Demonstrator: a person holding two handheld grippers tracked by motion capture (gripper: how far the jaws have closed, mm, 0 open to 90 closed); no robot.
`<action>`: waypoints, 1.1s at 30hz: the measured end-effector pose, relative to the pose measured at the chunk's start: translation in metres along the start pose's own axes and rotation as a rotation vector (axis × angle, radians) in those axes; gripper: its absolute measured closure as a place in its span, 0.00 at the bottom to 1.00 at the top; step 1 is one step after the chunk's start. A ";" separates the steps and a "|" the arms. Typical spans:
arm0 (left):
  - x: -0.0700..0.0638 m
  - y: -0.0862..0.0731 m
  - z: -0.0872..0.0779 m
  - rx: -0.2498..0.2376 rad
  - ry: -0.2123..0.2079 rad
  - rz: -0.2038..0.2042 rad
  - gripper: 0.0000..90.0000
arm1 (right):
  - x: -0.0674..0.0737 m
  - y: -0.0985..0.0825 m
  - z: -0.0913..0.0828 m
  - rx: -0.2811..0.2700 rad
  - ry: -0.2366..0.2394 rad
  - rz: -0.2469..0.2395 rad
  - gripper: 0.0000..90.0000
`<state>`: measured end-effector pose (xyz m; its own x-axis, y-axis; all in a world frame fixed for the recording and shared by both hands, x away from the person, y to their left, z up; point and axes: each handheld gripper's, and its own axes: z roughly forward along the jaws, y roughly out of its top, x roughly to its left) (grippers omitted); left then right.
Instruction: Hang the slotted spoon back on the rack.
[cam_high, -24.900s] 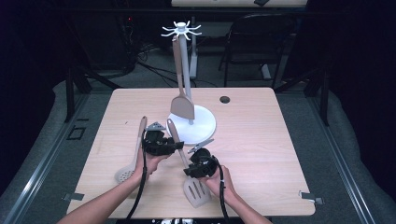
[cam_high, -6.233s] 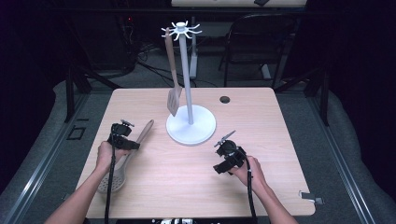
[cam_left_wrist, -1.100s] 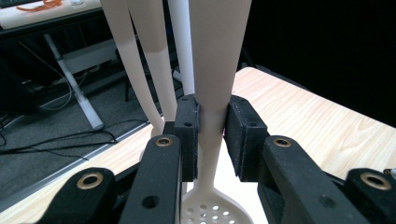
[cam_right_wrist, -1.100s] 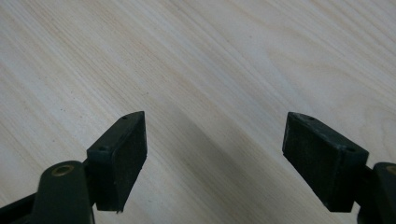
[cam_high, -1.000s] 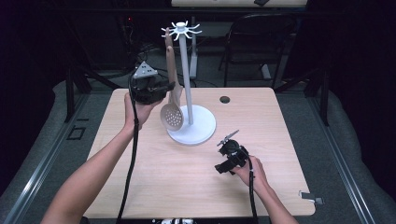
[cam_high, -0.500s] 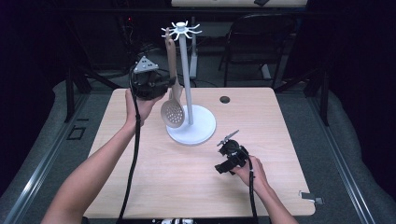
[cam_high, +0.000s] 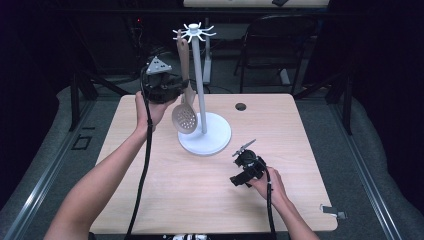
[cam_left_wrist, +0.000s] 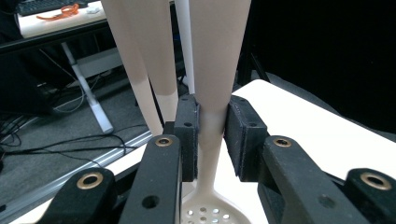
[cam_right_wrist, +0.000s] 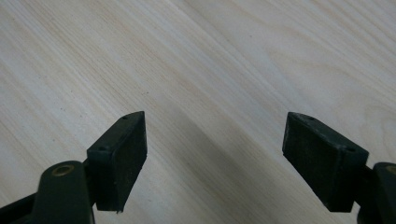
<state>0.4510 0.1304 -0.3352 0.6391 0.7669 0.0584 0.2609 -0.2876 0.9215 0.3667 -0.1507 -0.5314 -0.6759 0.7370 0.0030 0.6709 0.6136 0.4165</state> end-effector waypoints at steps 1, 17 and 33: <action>0.000 0.000 0.000 0.001 0.001 0.002 0.84 | 0.000 0.000 0.000 -0.002 -0.002 0.002 0.24; -0.005 0.001 0.002 0.010 0.035 0.020 0.83 | 0.000 0.000 0.000 0.004 0.003 0.000 0.24; -0.008 0.005 0.006 0.011 0.059 0.015 0.83 | 0.000 0.000 0.001 0.009 -0.001 -0.002 0.24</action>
<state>0.4516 0.1193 -0.3332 0.5993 0.7949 0.0951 0.2596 -0.3054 0.9162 0.3669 -0.1507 -0.5319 -0.6772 0.7358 0.0014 0.6722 0.6179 0.4079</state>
